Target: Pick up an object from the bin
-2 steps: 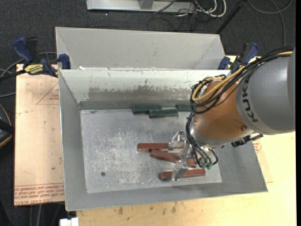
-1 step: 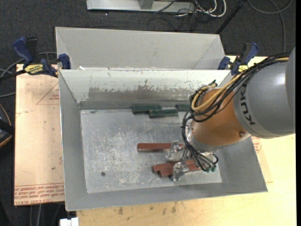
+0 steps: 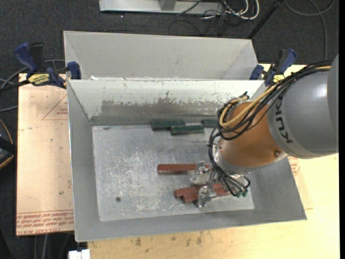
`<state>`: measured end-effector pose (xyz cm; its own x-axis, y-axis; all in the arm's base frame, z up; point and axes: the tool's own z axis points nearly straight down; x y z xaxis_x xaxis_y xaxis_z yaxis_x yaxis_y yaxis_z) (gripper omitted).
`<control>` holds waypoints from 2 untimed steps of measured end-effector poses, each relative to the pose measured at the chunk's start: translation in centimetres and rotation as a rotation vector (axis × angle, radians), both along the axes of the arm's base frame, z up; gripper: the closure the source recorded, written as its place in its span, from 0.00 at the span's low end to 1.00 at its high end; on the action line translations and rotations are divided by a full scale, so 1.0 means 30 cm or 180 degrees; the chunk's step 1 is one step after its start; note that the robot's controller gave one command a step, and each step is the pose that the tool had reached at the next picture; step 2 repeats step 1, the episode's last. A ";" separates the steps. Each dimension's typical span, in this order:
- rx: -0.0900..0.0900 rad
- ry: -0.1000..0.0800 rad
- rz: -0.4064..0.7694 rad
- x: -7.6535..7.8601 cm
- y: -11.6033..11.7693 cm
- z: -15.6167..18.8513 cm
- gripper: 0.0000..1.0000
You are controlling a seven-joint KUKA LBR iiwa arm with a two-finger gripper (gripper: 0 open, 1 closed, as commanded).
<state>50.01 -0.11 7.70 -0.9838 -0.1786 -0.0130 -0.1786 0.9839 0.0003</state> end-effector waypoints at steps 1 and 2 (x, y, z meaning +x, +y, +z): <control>-0.0011 0.0008 0.0242 0.114 -0.111 0.632 1.00; -0.0011 0.0008 0.0242 0.114 -0.111 0.632 1.00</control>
Offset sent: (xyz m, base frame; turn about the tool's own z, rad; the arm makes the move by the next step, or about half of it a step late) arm 0.0000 0.0000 0.0000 0.0000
